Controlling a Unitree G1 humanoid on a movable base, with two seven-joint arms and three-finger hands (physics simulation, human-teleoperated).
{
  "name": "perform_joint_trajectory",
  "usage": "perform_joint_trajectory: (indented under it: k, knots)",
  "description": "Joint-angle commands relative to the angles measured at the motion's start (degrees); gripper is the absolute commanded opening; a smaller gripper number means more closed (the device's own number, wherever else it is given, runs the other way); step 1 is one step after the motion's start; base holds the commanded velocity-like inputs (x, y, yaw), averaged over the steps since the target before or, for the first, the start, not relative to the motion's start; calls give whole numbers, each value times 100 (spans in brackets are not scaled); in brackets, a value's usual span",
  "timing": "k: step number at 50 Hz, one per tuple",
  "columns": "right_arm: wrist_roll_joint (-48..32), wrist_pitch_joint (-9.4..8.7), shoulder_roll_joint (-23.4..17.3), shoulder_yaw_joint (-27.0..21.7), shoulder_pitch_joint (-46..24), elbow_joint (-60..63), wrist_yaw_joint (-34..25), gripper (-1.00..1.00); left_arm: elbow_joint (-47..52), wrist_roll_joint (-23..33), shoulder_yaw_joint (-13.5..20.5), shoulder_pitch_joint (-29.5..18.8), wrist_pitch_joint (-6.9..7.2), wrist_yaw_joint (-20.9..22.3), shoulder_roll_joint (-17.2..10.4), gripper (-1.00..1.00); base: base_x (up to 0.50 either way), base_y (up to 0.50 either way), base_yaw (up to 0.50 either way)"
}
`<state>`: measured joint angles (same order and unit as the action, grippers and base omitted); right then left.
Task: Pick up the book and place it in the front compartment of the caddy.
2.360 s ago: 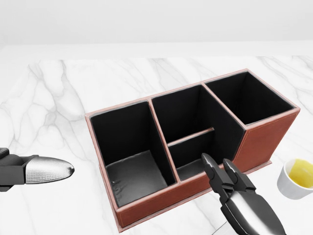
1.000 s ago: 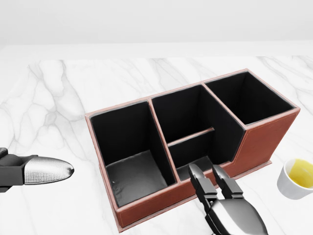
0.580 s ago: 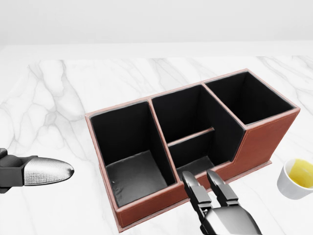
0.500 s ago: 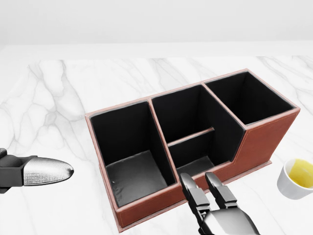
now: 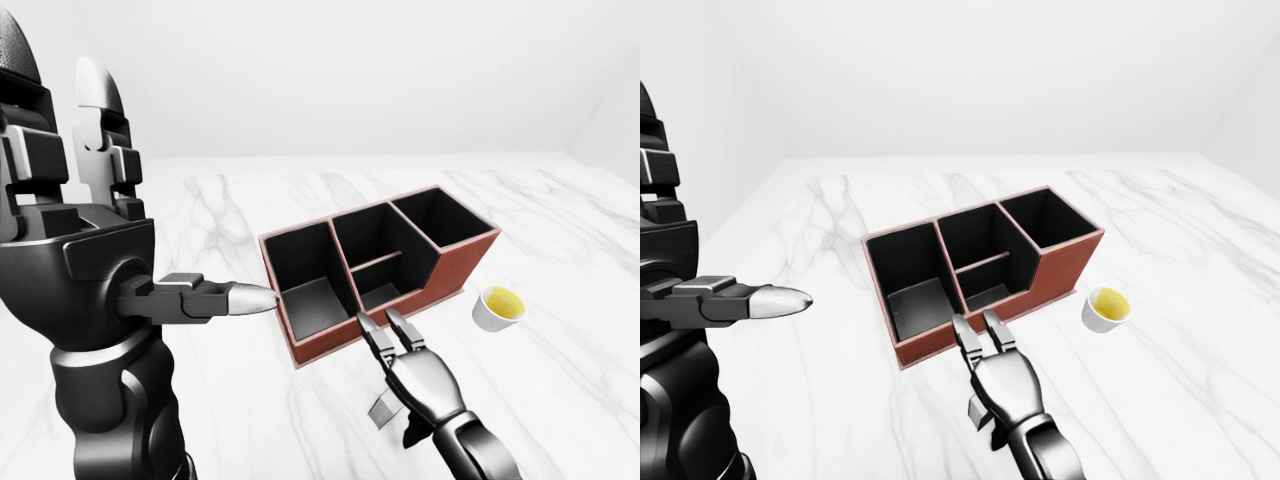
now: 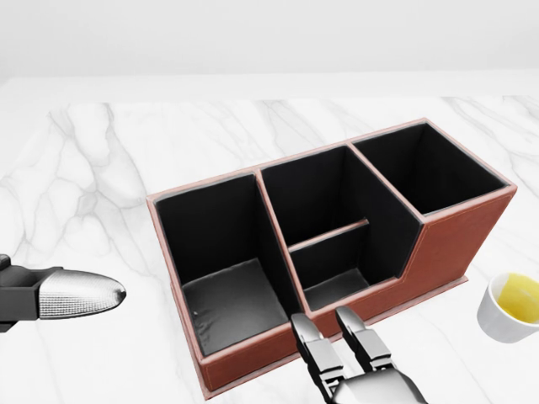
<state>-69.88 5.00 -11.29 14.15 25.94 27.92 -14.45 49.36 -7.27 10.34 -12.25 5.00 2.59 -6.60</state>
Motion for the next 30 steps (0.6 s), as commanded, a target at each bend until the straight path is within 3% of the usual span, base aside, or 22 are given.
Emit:
perform_joint_trajectory:
  k: [1, 30]
  knots:
    - [-29, 0, -82, 147, -77, -145, 7, 100, -15, 7, -13, 18, 0, -5, 6, 100, 0, 0, 0]
    - [-239, 0, -128, 216, -275, -759, 197, 100, 10, 29, -3, -1, 0, 2, -1, 100, 0, 0, 0]
